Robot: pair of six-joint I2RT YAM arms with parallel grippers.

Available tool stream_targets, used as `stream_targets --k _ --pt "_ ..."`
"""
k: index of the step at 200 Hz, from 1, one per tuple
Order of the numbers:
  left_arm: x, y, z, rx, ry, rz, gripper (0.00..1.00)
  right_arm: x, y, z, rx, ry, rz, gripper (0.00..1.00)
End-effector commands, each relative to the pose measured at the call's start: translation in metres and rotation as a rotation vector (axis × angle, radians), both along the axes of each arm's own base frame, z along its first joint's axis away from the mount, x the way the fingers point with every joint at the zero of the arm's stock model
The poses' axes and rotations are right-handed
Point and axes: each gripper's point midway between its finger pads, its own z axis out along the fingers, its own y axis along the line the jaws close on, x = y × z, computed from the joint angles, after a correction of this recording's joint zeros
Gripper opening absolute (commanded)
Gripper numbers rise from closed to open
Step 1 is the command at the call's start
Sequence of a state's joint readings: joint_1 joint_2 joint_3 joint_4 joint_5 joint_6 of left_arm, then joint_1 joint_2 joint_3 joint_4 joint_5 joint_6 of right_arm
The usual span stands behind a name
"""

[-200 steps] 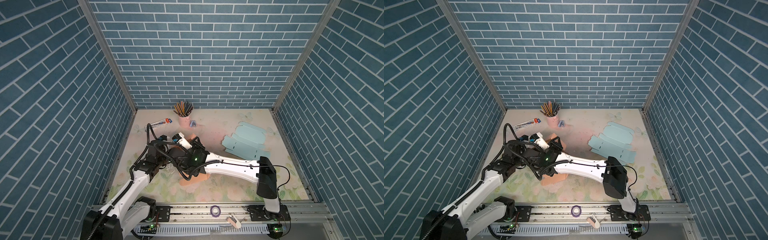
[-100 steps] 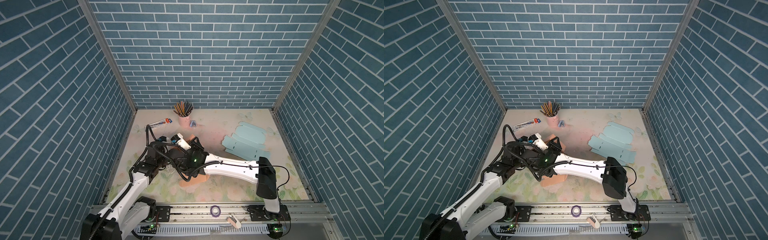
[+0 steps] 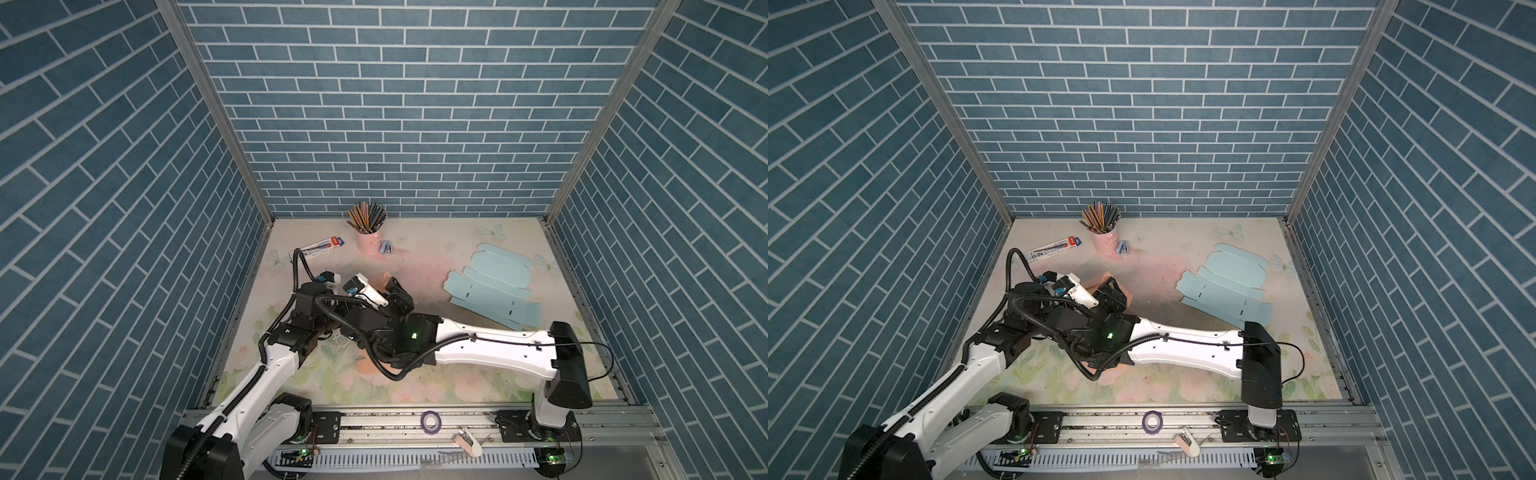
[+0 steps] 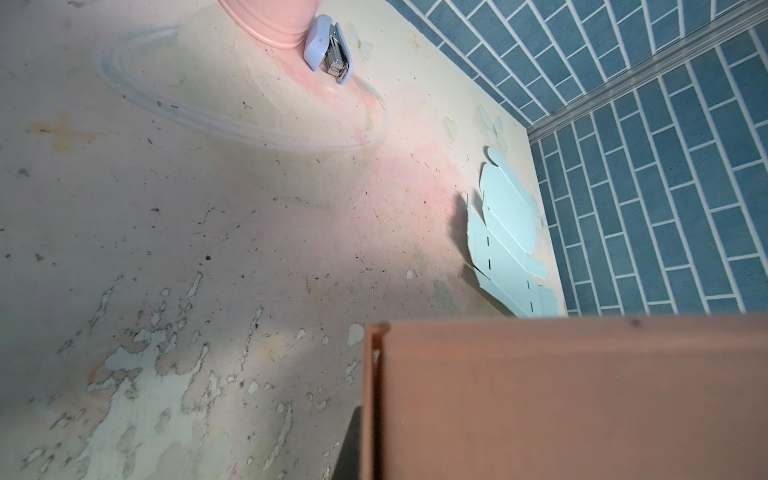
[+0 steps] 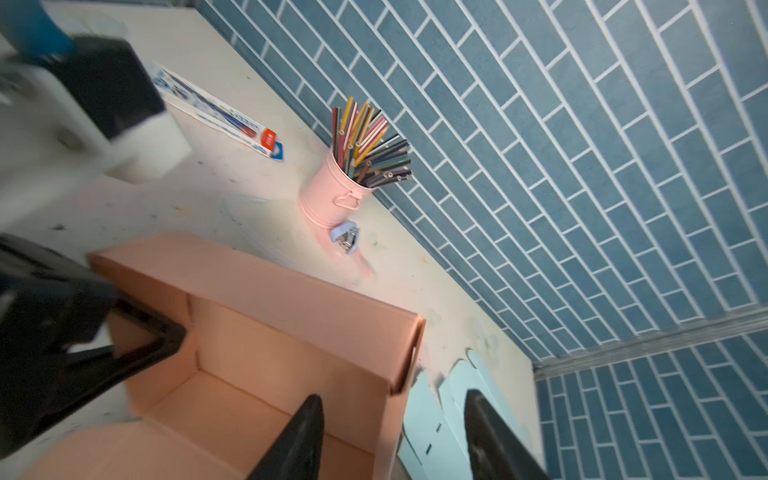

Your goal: Fold the paper box

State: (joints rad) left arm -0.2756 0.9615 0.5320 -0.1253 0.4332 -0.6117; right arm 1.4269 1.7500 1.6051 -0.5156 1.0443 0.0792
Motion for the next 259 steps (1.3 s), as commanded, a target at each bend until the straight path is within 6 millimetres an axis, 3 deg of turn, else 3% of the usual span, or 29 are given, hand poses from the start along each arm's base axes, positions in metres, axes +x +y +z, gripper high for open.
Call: stream_targets --k 1,17,31,48,69,107,163,259 --pt "0.007 0.001 0.007 0.042 -0.061 -0.013 0.07 -0.027 0.012 0.023 0.241 0.142 0.187 0.58" --pt "0.011 0.0 0.012 0.063 -0.115 -0.037 0.07 -0.049 0.016 0.035 0.364 0.234 0.353 0.61" --pt "0.012 -0.001 0.016 0.086 -0.152 -0.058 0.08 -0.053 0.008 0.05 0.48 0.324 0.422 0.64" --pt "0.013 -0.004 0.018 0.119 -0.174 -0.087 0.1 -0.037 -0.014 0.066 0.625 0.42 0.419 0.66" --pt "0.014 -0.008 0.012 0.155 -0.165 -0.105 0.11 -0.013 -0.042 0.071 0.723 0.498 0.388 0.67" --pt "0.013 -0.018 -0.008 0.276 -0.086 -0.152 0.12 0.018 -0.068 0.042 0.672 0.573 0.303 0.68" --pt "0.0 -0.028 -0.034 0.472 0.095 -0.259 0.12 0.059 -0.109 -0.007 0.849 0.668 0.206 0.68" --pt "-0.018 -0.029 -0.058 0.802 0.399 -0.438 0.12 0.08 -0.144 -0.054 1.0 0.693 0.197 0.67"
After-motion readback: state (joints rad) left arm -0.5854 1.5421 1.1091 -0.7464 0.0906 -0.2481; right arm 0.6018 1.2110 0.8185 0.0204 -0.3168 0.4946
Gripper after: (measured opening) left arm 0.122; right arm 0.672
